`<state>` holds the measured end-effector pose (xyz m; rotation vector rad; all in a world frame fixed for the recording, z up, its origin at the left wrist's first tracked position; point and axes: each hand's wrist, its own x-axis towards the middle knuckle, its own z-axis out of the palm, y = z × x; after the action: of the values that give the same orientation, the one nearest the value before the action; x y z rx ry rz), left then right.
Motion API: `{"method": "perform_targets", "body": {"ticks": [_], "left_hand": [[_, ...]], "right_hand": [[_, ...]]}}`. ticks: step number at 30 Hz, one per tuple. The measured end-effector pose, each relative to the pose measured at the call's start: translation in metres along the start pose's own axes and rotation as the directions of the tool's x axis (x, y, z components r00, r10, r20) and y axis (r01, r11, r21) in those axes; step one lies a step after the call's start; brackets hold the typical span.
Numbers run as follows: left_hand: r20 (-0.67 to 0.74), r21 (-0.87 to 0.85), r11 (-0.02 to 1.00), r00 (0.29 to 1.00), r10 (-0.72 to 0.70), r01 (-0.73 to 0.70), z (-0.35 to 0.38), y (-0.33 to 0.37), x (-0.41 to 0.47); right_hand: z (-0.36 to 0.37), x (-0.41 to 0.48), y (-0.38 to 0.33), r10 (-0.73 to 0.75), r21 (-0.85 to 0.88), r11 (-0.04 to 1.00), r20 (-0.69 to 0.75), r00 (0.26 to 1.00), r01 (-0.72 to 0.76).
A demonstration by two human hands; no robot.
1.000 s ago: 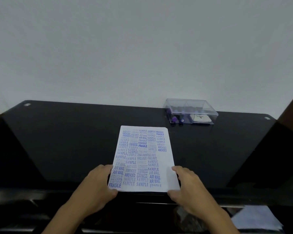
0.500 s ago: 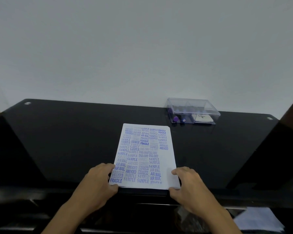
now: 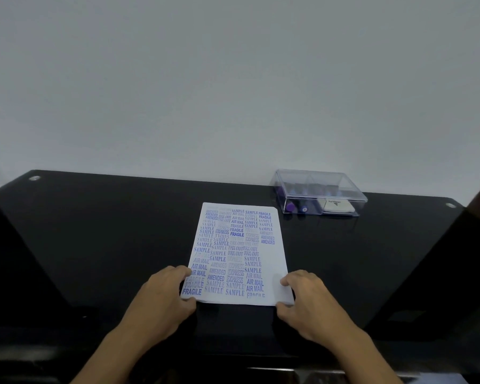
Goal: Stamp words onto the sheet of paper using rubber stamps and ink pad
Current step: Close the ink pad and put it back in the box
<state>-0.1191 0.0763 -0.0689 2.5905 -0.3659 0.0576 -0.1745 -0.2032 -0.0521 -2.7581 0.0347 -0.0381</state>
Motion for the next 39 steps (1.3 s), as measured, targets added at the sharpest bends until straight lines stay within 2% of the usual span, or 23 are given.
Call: {"method": "perform_targets", "body": {"ticks": [19, 34, 39], "left_hand": [[0.002, 0.051, 0.999, 1.0, 0.011, -0.011, 0.011, 0.006, 0.121], [-0.106, 0.036, 0.999, 0.994, 0.02, -0.016, 0.02, 0.001, 0.118], [-0.089, 0.044, 0.999, 0.996, 0.002, 0.002, 0.018, 0.004, 0.119]], "right_hand": [[-0.025, 0.117, 0.023, 0.04, -0.118, 0.993, 0.082, 0.996, -0.03], [-0.019, 0.126, 0.026, 0.034, -0.147, 0.989, 0.092, 0.995, -0.02], [-0.019, 0.126, 0.024, 0.047, -0.159, 0.987, 0.093, 0.995, -0.032]]}}
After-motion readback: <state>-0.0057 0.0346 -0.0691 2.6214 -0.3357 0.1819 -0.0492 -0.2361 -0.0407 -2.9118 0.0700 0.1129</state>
